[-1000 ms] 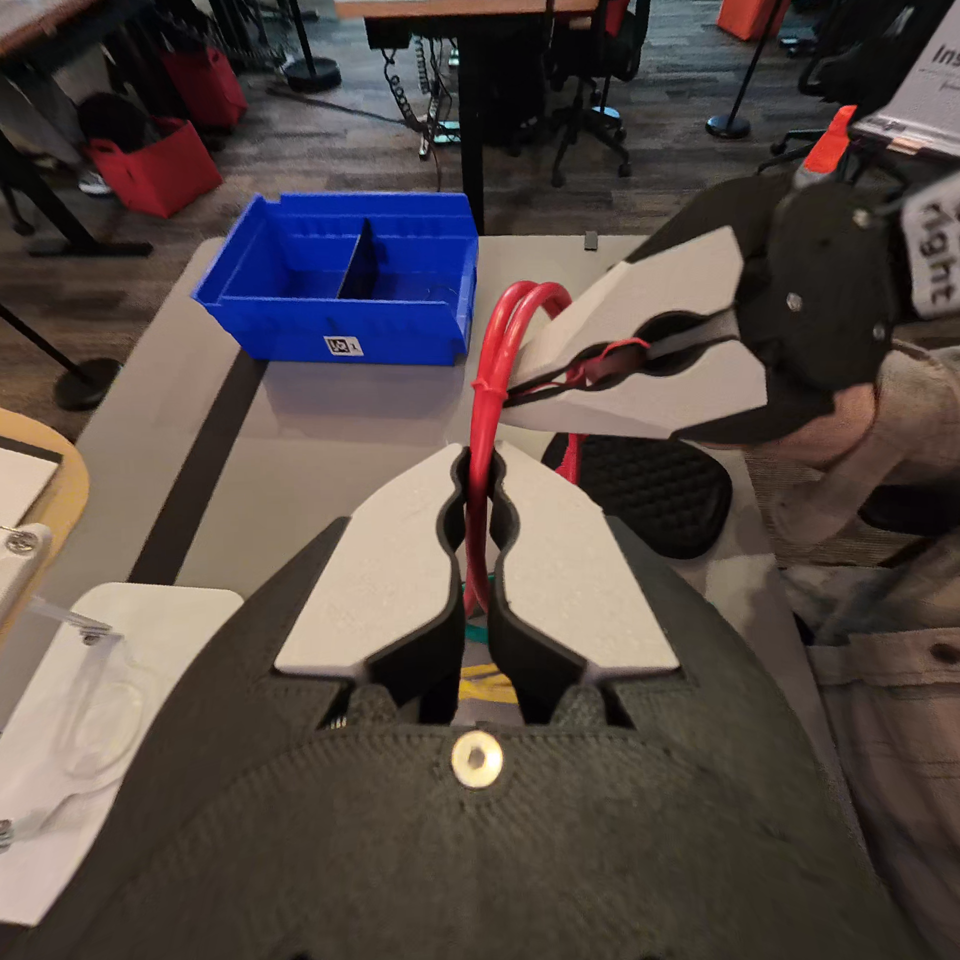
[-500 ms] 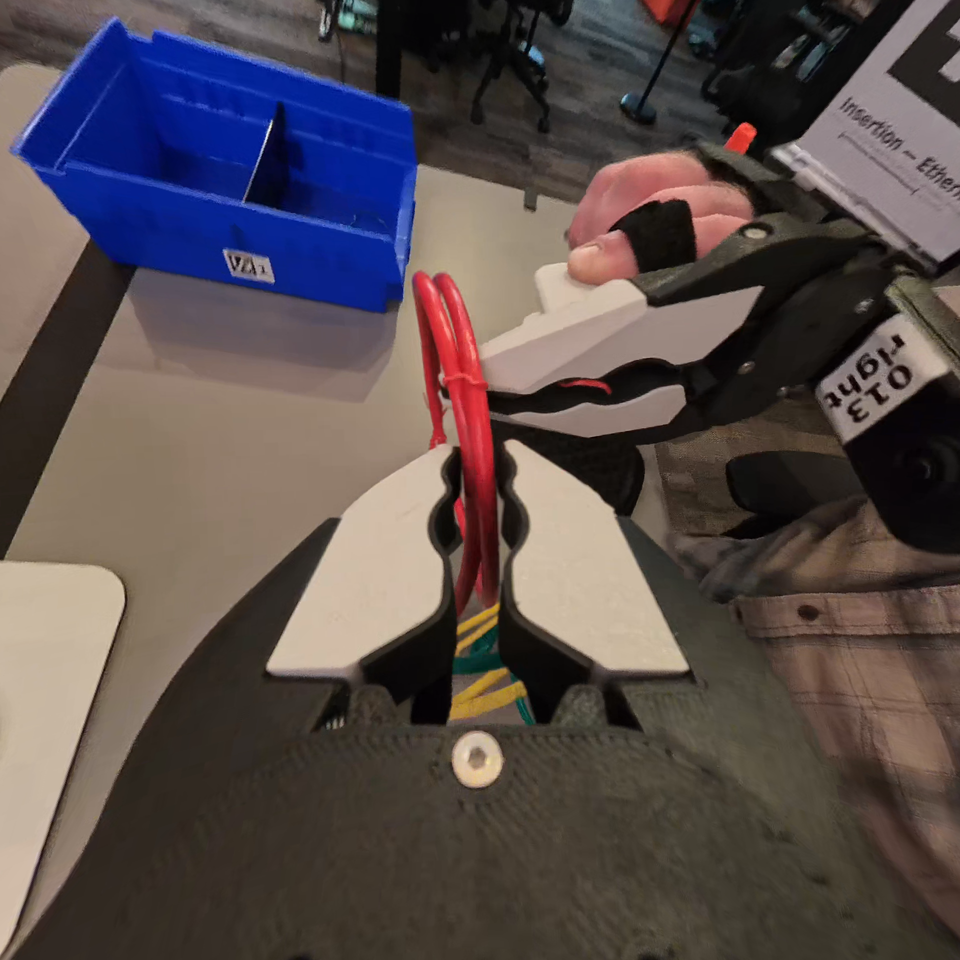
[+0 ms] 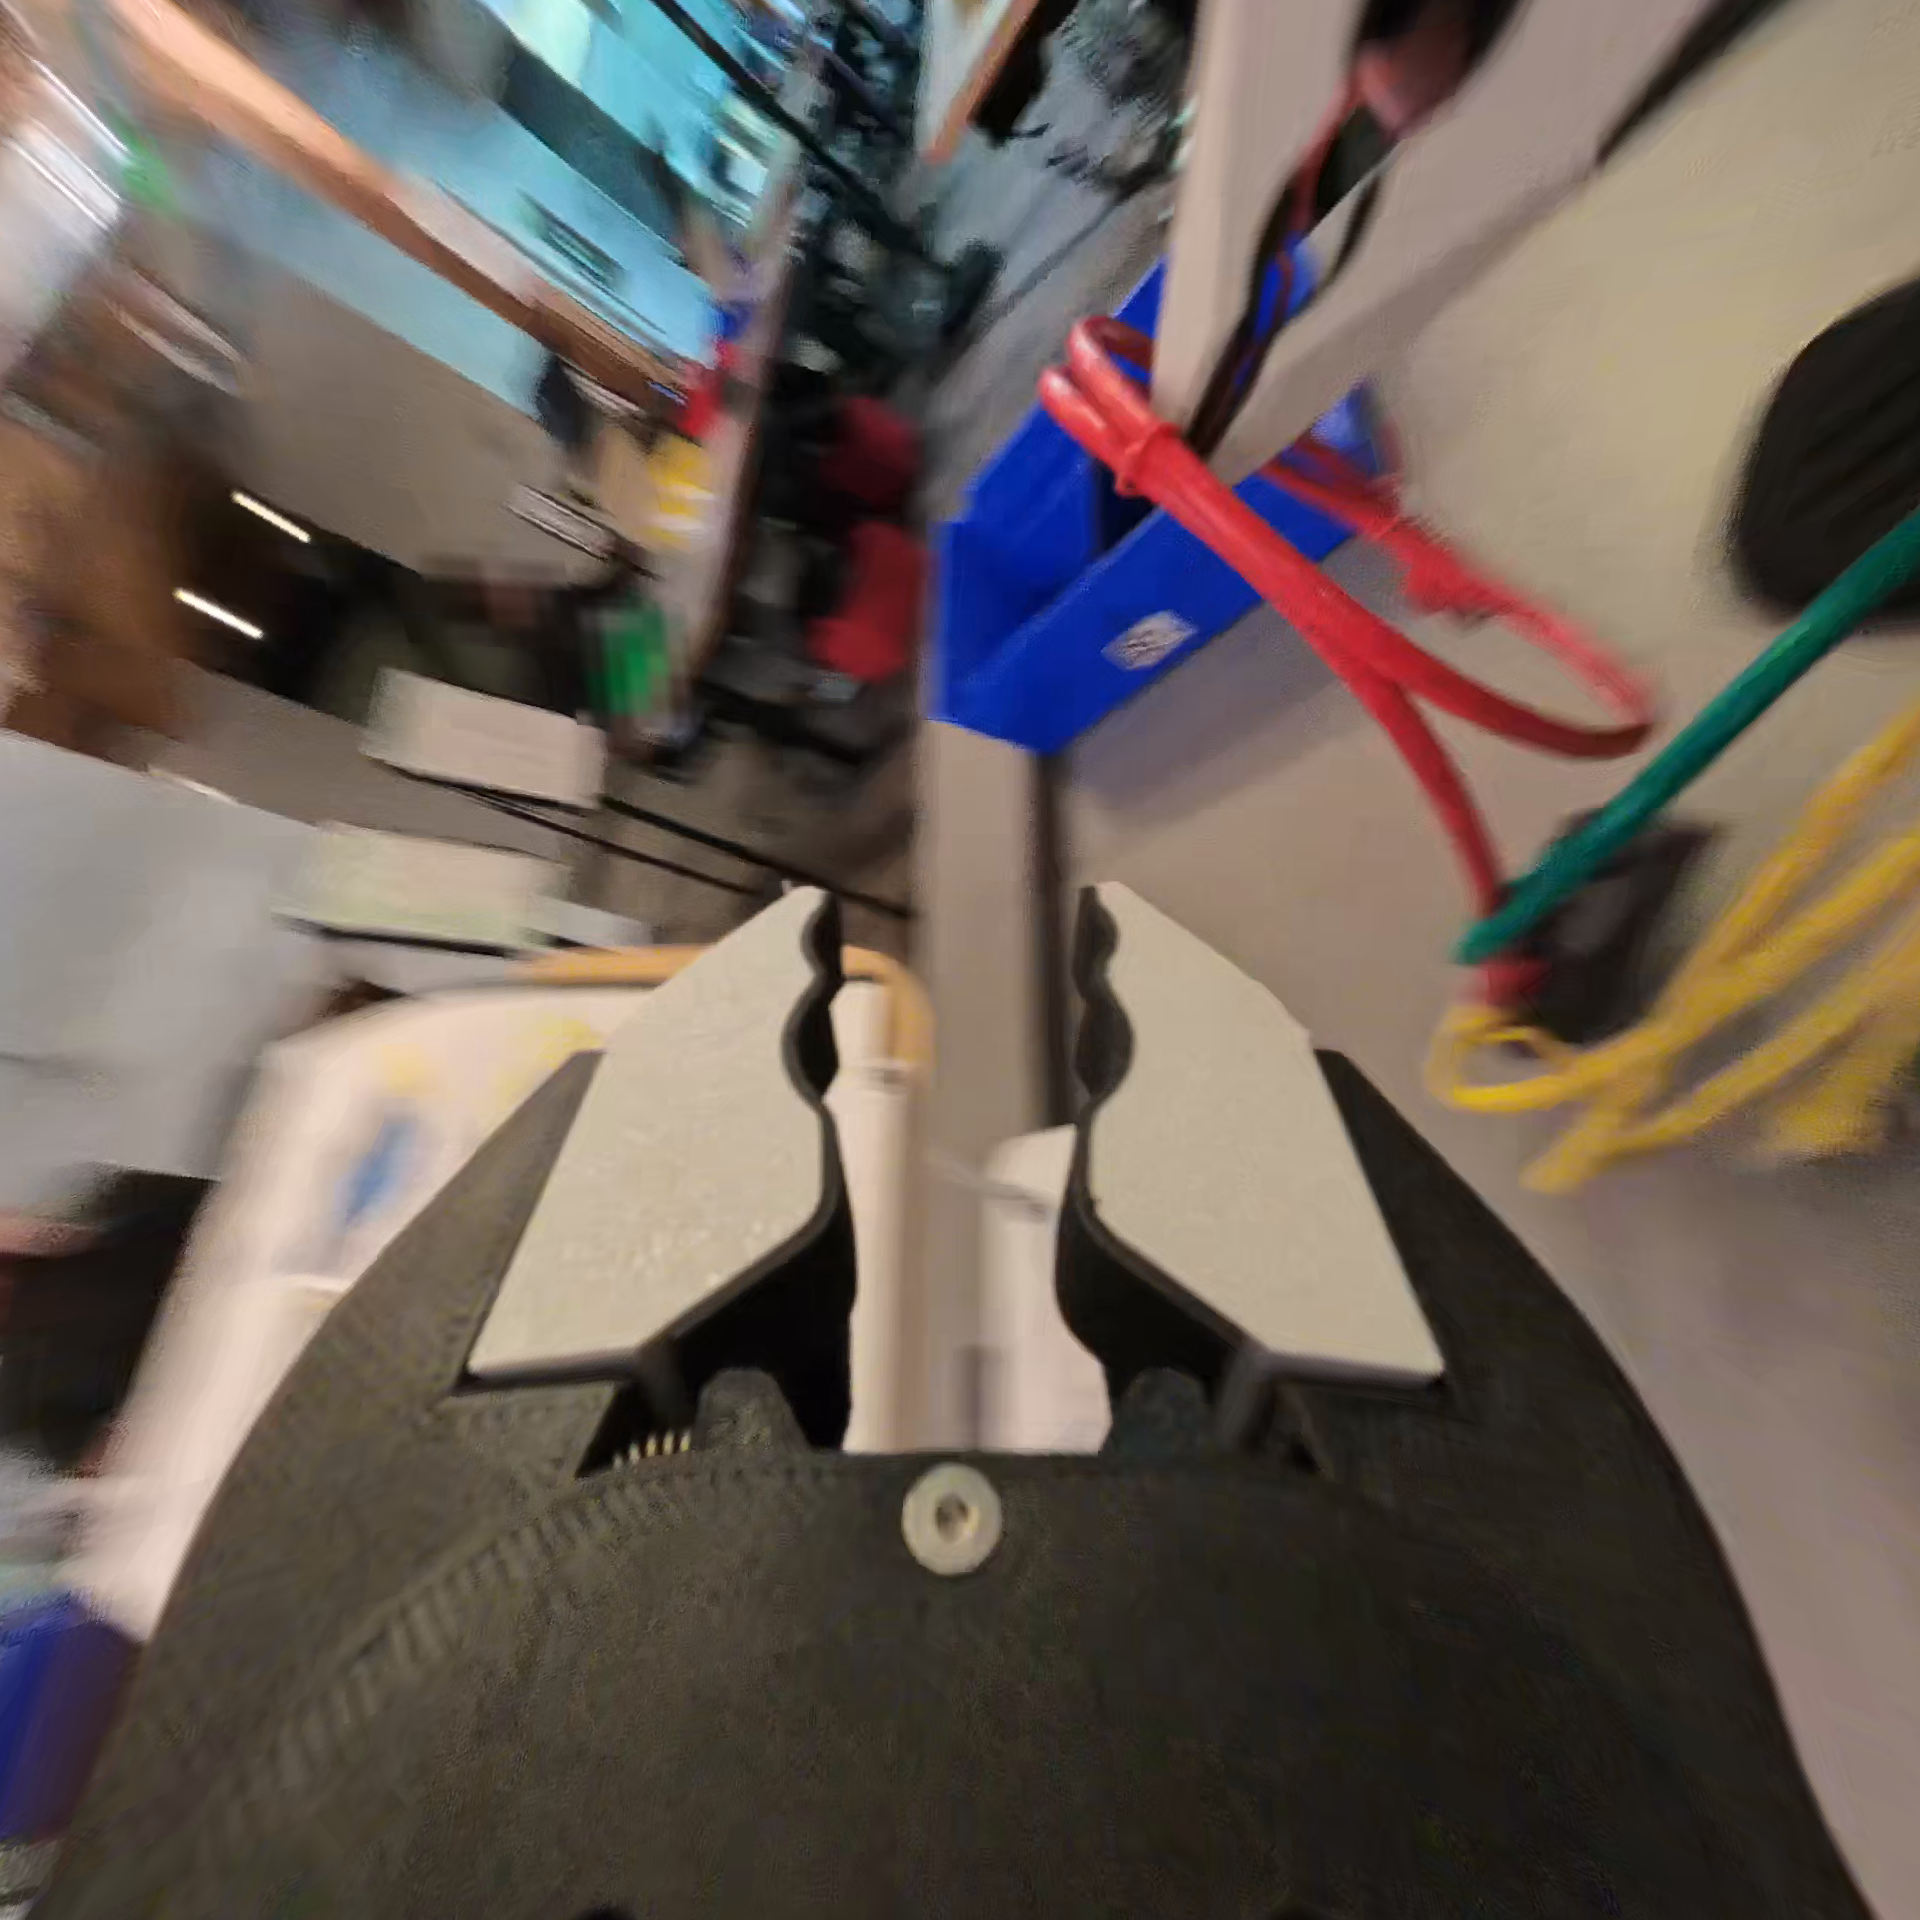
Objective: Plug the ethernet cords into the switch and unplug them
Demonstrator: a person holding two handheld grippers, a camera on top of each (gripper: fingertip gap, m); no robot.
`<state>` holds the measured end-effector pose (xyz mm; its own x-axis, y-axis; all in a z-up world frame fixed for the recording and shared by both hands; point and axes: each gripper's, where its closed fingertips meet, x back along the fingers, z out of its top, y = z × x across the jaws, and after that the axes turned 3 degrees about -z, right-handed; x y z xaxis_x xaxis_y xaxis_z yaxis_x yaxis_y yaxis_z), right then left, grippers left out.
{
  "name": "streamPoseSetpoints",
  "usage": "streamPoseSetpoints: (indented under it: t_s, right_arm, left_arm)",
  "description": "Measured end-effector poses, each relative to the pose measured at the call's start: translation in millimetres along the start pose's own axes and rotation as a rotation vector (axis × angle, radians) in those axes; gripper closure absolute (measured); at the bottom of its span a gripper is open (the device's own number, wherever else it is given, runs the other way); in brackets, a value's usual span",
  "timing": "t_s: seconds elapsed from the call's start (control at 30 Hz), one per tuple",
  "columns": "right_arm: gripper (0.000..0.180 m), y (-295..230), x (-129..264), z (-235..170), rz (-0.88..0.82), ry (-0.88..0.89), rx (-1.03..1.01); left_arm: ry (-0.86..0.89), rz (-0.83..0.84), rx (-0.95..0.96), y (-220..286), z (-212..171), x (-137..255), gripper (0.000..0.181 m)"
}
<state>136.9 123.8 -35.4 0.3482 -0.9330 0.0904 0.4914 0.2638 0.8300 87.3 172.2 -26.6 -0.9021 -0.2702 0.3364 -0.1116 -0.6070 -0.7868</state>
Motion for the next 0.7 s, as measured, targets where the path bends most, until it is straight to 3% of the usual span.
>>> streamPoseSetpoints:
  t_s: [0.1, 0.17, 0.33, 0.47, 0.6, 0.7]
  right_arm:
    - [0.180, 0, 0, 1, 0.046, 0.035, -0.086]
    - [0.180, -1, 0, 1, 0.074, 0.051, -0.127]
    - [0.180, -7, 1, 1, 0.157, 0.094, -0.237]
    - [0.180, -10, 2, 0, 0.213, 0.121, -0.296]
    - [0.180, -18, 1, -5, 0.253, 0.121, -0.281]
    - [0.180, -18, 2, -7, 0.253, 0.139, -0.278]
  left_arm:
    - [-0.032, 0.203, -0.416, 6, 22, -13, 0.121]
    - [0.011, 0.267, -0.561, 16, 32, -20, 0.111]
    - [0.126, 0.410, -0.856, 39, 62, -26, 0.112]
    - [0.155, 0.348, -0.903, 56, 70, -34, 0.150]
    - [0.170, 0.312, -0.822, 57, 74, -36, 0.163]
    - [0.204, 0.224, -0.616, 54, 75, -34, 0.165]
